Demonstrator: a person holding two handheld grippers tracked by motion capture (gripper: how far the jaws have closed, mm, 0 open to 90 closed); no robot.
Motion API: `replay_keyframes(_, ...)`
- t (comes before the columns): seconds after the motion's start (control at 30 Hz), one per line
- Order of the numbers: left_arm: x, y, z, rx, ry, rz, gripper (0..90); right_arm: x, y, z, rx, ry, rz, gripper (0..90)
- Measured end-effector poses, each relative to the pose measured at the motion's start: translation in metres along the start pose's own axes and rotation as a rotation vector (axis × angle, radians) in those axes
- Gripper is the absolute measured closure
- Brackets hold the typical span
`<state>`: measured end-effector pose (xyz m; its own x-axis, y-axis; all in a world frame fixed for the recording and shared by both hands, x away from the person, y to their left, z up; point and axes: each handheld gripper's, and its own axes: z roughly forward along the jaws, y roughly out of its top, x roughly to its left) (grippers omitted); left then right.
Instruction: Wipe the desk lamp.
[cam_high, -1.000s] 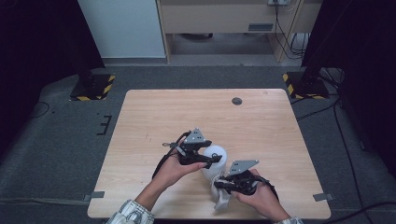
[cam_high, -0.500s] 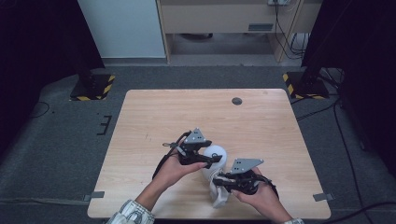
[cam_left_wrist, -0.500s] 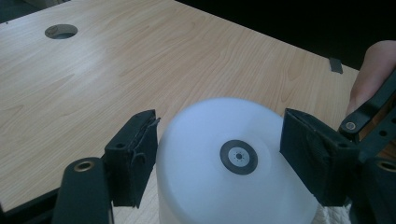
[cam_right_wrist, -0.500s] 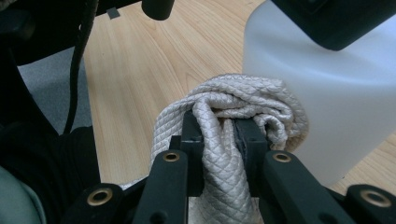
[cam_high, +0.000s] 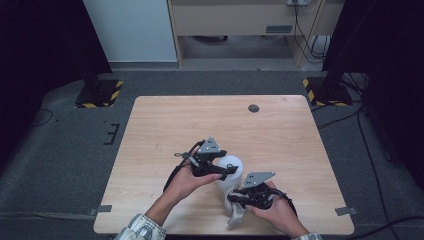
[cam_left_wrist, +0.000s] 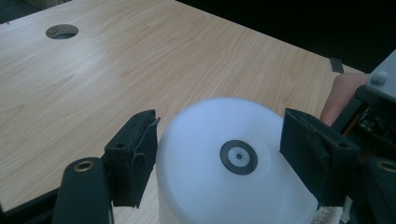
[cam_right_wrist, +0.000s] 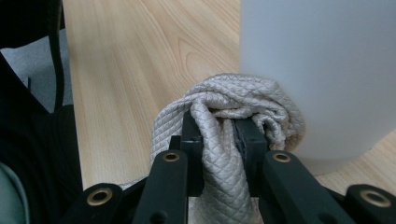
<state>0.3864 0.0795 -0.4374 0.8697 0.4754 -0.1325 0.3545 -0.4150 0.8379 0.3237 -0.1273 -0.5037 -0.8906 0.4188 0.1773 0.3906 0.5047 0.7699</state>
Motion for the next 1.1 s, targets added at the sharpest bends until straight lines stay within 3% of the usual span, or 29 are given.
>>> replay_keyframes(0.63,0.0,0.0,0.0,0.0,0.002,0.001,27.2,0.002,-0.004,0.003,0.025,-0.021,-0.007,77.2)
replay_keyframes(0.83,0.0,0.0,0.0,0.0,0.003,0.003,27.2,0.003,-0.001,-0.003,0.001,-0.025,-0.011,77.2)
replay_keyframes(1.1,0.0,0.001,0.001,0.001,0.004,0.006,27.1,0.009,0.014,-0.02,-0.088,-0.02,-0.023,77.2)
